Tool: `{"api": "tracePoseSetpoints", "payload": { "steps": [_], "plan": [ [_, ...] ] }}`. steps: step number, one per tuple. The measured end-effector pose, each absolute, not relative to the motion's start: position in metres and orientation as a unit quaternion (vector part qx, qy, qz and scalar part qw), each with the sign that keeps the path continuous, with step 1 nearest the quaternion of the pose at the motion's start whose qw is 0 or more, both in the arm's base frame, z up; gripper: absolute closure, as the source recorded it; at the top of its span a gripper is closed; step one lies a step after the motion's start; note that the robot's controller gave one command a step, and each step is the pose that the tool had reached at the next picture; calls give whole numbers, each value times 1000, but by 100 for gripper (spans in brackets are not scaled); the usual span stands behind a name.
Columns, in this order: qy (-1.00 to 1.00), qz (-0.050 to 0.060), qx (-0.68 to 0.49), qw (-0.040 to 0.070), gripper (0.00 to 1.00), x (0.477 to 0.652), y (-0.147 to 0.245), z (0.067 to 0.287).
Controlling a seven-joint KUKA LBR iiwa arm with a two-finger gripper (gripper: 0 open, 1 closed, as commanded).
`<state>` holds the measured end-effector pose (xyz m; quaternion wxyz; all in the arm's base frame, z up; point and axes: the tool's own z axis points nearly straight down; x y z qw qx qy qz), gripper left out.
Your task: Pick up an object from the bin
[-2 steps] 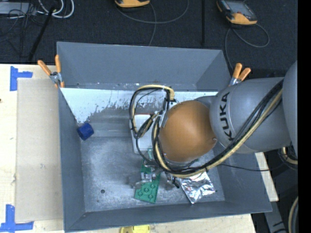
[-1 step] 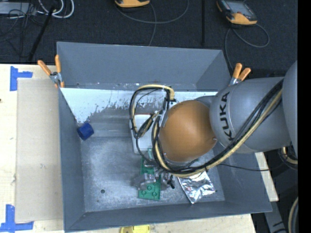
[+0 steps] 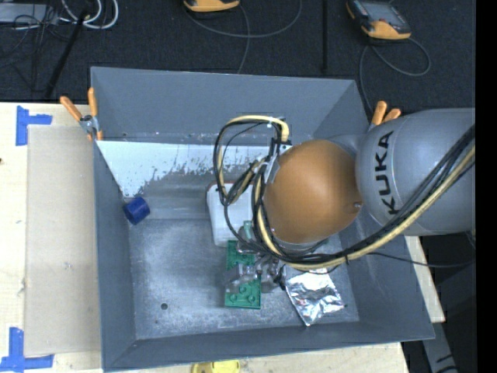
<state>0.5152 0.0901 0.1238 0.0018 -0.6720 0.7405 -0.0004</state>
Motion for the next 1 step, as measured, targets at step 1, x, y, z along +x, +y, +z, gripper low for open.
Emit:
{"api": "tracePoseSetpoints", "payload": {
  "steps": [1],
  "plan": [
    [743,0,-670,1,100,516,91,154]
  ]
}}
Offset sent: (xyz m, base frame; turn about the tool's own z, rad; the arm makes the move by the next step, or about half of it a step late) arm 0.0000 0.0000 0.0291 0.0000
